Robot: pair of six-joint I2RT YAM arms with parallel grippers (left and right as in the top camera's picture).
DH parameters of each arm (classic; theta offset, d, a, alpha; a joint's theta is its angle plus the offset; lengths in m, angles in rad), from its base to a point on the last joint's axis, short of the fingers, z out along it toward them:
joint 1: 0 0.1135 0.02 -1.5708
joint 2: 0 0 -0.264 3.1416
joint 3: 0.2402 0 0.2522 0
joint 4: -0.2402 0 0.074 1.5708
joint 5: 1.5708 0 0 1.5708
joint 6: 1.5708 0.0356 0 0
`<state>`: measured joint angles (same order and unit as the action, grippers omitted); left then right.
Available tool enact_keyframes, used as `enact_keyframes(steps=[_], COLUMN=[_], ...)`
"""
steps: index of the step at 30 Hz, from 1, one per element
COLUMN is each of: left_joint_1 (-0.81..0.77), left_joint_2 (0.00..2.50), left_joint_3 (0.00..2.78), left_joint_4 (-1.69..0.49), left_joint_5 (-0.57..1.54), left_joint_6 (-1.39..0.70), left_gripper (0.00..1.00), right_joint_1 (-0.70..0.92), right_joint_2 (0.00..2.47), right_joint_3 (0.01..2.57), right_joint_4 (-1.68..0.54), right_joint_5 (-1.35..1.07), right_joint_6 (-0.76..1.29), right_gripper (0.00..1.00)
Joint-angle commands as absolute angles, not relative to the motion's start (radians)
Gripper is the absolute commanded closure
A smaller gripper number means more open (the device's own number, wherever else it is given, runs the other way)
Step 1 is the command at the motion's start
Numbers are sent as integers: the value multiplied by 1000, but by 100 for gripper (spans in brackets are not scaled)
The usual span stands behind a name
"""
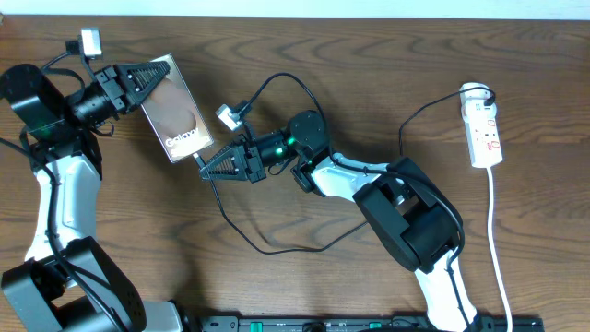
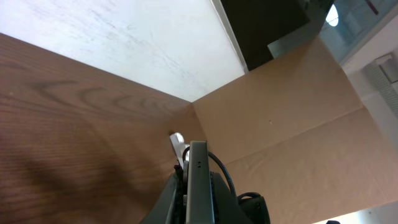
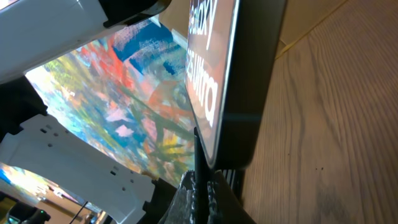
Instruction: Plug charger to phone and switch on socket
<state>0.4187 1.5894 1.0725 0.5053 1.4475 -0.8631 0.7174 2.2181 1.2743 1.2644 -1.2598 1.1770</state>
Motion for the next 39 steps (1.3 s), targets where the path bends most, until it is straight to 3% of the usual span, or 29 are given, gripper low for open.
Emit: enact_keyframes(steps=[1,39], left_joint_1=[419,388], left_joint_2=[1575,1575], left_joint_3=[1084,1084], left_joint_4=[514,514], left_joint_5=[1485,1481], left_joint_6=[-862,-846], left_gripper=[93,93], right_joint_1=[719,691], right_joint_2=[2216,2216], right_joint_3=[1281,1281], right_joint_4=[1269,1335], right_joint_5=[-1233,-1245], right_joint_6=[1182,1242], right_gripper=[99,99])
